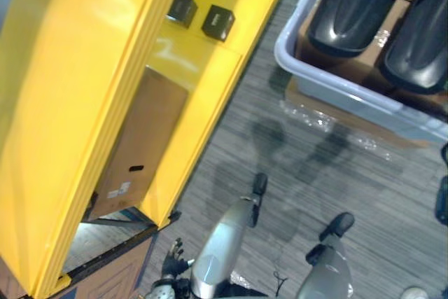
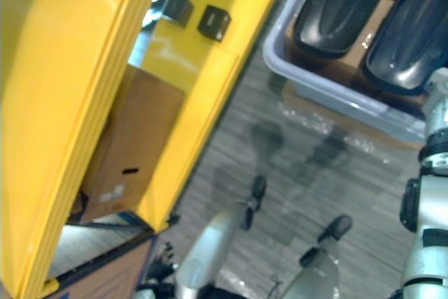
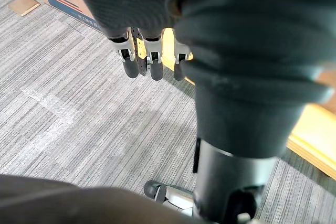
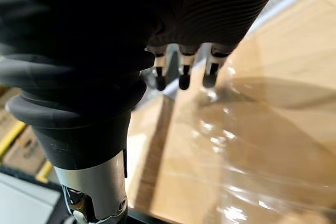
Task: Walk over and take plastic housings, then place them on the shelf
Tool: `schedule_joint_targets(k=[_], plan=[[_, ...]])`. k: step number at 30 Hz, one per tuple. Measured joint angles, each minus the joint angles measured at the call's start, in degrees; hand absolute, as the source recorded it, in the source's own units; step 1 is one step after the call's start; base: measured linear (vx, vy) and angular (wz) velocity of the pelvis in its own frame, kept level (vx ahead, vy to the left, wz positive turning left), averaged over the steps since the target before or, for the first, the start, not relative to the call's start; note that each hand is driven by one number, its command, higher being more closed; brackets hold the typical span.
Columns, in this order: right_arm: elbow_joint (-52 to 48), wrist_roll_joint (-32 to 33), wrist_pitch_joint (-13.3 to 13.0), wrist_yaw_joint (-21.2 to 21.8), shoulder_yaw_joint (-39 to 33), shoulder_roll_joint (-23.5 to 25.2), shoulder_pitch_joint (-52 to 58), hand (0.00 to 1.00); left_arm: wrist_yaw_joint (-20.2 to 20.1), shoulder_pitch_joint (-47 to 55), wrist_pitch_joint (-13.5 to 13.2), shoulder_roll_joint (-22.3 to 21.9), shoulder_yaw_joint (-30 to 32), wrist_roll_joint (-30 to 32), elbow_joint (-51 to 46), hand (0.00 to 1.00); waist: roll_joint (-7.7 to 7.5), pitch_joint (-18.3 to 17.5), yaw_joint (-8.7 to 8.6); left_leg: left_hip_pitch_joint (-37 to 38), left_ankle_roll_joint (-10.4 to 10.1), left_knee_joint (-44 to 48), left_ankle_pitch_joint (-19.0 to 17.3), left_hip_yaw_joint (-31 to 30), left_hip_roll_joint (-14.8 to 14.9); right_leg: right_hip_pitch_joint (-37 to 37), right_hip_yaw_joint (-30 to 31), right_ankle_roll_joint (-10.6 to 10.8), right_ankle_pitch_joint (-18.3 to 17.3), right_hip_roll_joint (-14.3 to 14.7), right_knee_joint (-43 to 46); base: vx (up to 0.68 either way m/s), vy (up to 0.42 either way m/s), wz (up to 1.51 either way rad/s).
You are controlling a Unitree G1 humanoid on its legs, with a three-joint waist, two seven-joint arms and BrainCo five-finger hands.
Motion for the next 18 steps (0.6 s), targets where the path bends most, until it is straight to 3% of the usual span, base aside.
schedule_joint_targets(k=[3, 7, 8, 14, 18], plan=[[1.25, -0.04, 1.08, 1.55, 2.02, -2.15, -0.46, 0.00, -0.73, 0.00, -1.46, -0.21, -1.21, -1.78, 0.36, 0.00, 1.20, -0.88, 1.21, -0.12, -0.03, -0.36, -0.02, 0.03, -0.27, 0.02, -0.03, 0.21, 0.33, -0.20, -0.70, -0.01, -0.006, 0.00], [1.77, -1.19, 3.23, 3.94, 3.34, -2.76, -0.51, 0.00, -1.26, -0.08, -2.24, -0.22, -1.25, -2.03, 0.94, 0.00, 1.35, -0.99, 1.76, -0.14, -0.03, -0.80, -0.02, -0.07, -0.33, -0.01, -0.25, 0.20, 0.35, -0.17, -1.11, 0.00, -0.028, 0.01], [1.77, -1.29, 4.17, 5.09, 4.06, -3.80, -0.61, 1.00, -1.35, -0.09, -2.51, -0.22, -1.26, -2.05, 0.94, 0.00, 1.35, -0.99, 2.11, -0.18, -0.03, -0.82, -0.02, -0.23, -0.41, -0.01, -0.28, 0.20, 0.35, -0.17, -1.28, 0.00, -0.040, 0.00], [3.94, -7.14, 10.58, 12.66, 5.20, -7.75, -1.55, 1.00, -1.67, -0.09, -3.66, -0.21, -1.28, -2.23, 1.32, 0.00, 1.36, -1.00, 2.42, -0.21, -0.10, -0.78, -0.07, -2.36, -1.02, 0.80, -1.98, 0.14, 0.33, -0.20, -1.43, -0.01, -0.041, 0.08], [4.66, -15.91, 13.72, 20.16, 8.13, -9.09, -2.17, 1.00, -1.69, -0.09, -3.77, -0.17, -1.58, -3.98, 1.56, 0.00, 1.36, -1.00, 2.43, -0.12, -0.28, -0.84, -0.19, -2.37, -0.83, 0.92, -2.56, 0.08, 0.29, -0.13, -1.42, -0.05, -0.041, -0.01]])
